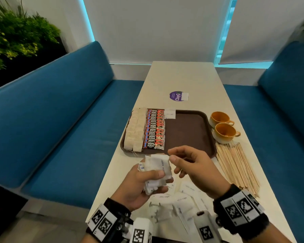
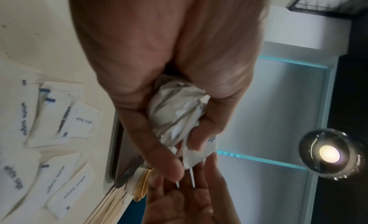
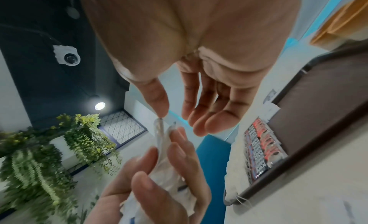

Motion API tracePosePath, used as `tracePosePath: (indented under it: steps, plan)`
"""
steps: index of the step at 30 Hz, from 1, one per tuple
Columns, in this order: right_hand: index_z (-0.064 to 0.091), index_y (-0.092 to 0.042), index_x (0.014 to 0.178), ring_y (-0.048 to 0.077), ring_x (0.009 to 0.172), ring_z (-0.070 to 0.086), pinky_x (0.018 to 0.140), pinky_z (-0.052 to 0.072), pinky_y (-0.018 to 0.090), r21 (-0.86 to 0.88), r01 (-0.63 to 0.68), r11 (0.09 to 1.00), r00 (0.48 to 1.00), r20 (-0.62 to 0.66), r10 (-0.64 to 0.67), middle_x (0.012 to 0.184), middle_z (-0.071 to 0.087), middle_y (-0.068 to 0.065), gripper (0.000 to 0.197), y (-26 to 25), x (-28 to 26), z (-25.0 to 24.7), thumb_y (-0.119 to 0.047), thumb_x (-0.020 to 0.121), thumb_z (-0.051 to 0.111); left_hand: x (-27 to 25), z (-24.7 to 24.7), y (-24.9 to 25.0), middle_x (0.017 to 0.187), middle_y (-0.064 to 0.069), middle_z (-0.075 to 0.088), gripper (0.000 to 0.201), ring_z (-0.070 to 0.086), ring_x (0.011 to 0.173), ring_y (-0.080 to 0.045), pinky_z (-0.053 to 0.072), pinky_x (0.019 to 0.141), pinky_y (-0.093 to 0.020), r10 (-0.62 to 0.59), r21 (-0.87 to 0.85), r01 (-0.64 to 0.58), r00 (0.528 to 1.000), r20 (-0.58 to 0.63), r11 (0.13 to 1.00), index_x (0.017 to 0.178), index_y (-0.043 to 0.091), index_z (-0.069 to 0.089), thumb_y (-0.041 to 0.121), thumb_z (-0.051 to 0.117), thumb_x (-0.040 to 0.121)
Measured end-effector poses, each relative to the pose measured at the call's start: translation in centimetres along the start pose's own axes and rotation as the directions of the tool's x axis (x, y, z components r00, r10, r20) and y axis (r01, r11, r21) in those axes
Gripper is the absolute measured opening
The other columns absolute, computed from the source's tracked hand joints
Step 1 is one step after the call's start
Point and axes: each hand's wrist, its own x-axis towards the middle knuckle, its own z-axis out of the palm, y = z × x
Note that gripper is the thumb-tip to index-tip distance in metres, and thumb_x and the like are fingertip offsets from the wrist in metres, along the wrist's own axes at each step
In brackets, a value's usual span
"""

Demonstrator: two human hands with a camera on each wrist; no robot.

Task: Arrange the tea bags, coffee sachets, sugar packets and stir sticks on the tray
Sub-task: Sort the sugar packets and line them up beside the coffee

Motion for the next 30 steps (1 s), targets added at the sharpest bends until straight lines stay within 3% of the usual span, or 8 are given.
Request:
tracePosePath:
  steps: [4, 8, 13, 16, 18, 20, 25, 30]
  plan:
    - [0.076, -0.007, 0.104, 0.023, 0.070, 0.064, 0.062, 0.053, 0.033, 0.135, -0.006, 0.991, 1.000, 0.005, 0.005, 0.089, 0.073, 0.017, 0.027, 1.1, -2.0, 0.6, -0.029, 0.090, 0.073, -0.6, 0.3, -0.6, 0.096, -0.018, 0.069, 0.033, 0.067, 0.077, -0.028, 0.051, 0.052, -0.028, -0.030, 0.068, 0.032, 0.999, -0.043, 0.997, 0.107, 0.011, 0.072, 0.006, 0.075, 0.075]
    - [0.072, 0.002, 0.095, 0.024, 0.065, 0.062, 0.058, 0.052, 0.031, 0.090, -0.008, 0.996, 1.000, -0.008, 0.009, 0.079, 0.068, 0.025, 0.028, 2.0, -3.0, 1.1, -0.024, 0.088, 0.077, -1.1, 0.5, -1.3, 0.099, -0.025, 0.065, 0.033, 0.061, 0.072, -0.027, 0.047, 0.050, -0.027, -0.061, 0.070, 0.064, 0.997, -0.049, 0.995, 0.109, 0.011, 0.067, 0.015, 0.080, 0.079]
    - [0.069, 0.004, 0.107, 0.041, 0.075, 0.069, 0.061, 0.061, 0.038, 0.316, -0.115, 0.942, 0.990, -0.043, 0.136, 0.098, 0.067, 0.034, 0.024, 2.3, -3.3, 0.4, -0.015, 0.092, 0.072, -1.6, 0.5, -1.7, 0.109, -0.020, 0.066, 0.035, 0.057, 0.073, -0.026, 0.047, 0.046, -0.026, -0.077, -0.115, 0.069, 0.995, -0.067, 0.991, 0.129, 0.022, 0.066, 0.022, 0.068, 0.094]
    - [0.072, -0.002, 0.107, 0.041, 0.071, 0.072, 0.061, 0.062, 0.037, 0.393, -0.059, 0.918, 0.987, -0.118, 0.114, 0.100, 0.070, 0.028, 0.020, 1.8, -3.4, 0.0, -0.007, 0.088, 0.075, -1.8, 0.4, -2.0, 0.104, -0.015, 0.063, 0.021, 0.059, 0.072, -0.028, 0.045, 0.045, -0.025, -0.082, -0.119, 0.072, 0.993, -0.080, 0.990, 0.111, 0.019, 0.070, 0.016, 0.069, 0.090]
    - [0.076, -0.005, 0.101, 0.035, 0.072, 0.073, 0.067, 0.061, 0.033, 0.301, 0.047, 0.952, 0.981, -0.194, 0.013, 0.096, 0.074, 0.020, 0.019, 1.6, -3.4, -0.4, -0.004, 0.083, 0.080, -1.8, 0.4, -2.2, 0.103, -0.013, 0.064, 0.013, 0.058, 0.070, -0.028, 0.044, 0.044, -0.024, -0.093, -0.112, 0.084, 0.993, -0.078, 0.990, 0.096, 0.019, 0.066, 0.016, 0.074, 0.087]
    - [0.080, -0.010, 0.093, 0.026, 0.079, 0.072, 0.073, 0.059, 0.025, 0.134, 0.147, 0.980, 0.968, -0.222, -0.115, 0.092, 0.074, 0.012, 0.018, 1.6, -3.3, -0.5, 0.001, 0.079, 0.082, -1.8, 0.7, -2.4, 0.104, -0.012, 0.065, 0.023, 0.057, 0.069, -0.028, 0.042, 0.044, -0.023, -0.099, -0.110, 0.093, 0.994, -0.051, 0.990, 0.092, 0.019, 0.063, 0.024, 0.083, 0.081]
    - [0.083, -0.024, 0.083, 0.009, 0.089, 0.063, 0.078, 0.055, 0.019, -0.142, 0.266, 0.954, 0.947, -0.144, -0.285, 0.100, 0.060, -0.002, 0.035, 2.0, -3.3, 0.1, 0.010, 0.077, 0.079, -1.3, 1.7, -2.7, 0.097, -0.013, 0.064, 0.063, 0.057, 0.068, -0.029, 0.041, 0.043, -0.022, -0.099, -0.101, 0.100, 0.995, 0.016, 0.990, 0.108, 0.013, 0.063, 0.044, 0.095, 0.063]
    - [0.082, -0.030, 0.090, 0.013, 0.103, 0.060, 0.082, 0.055, 0.020, -0.300, 0.389, 0.871, 0.909, -0.033, -0.417, 0.099, 0.056, -0.013, 0.047, 2.3, -3.3, -0.2, 0.013, 0.079, 0.071, -1.2, 2.2, -2.5, 0.086, -0.012, 0.063, 0.029, 0.057, 0.064, -0.026, 0.037, 0.041, -0.021, -0.074, -0.038, 0.073, 0.997, -0.029, 0.997, 0.102, 0.013, 0.065, 0.019, 0.081, 0.078]
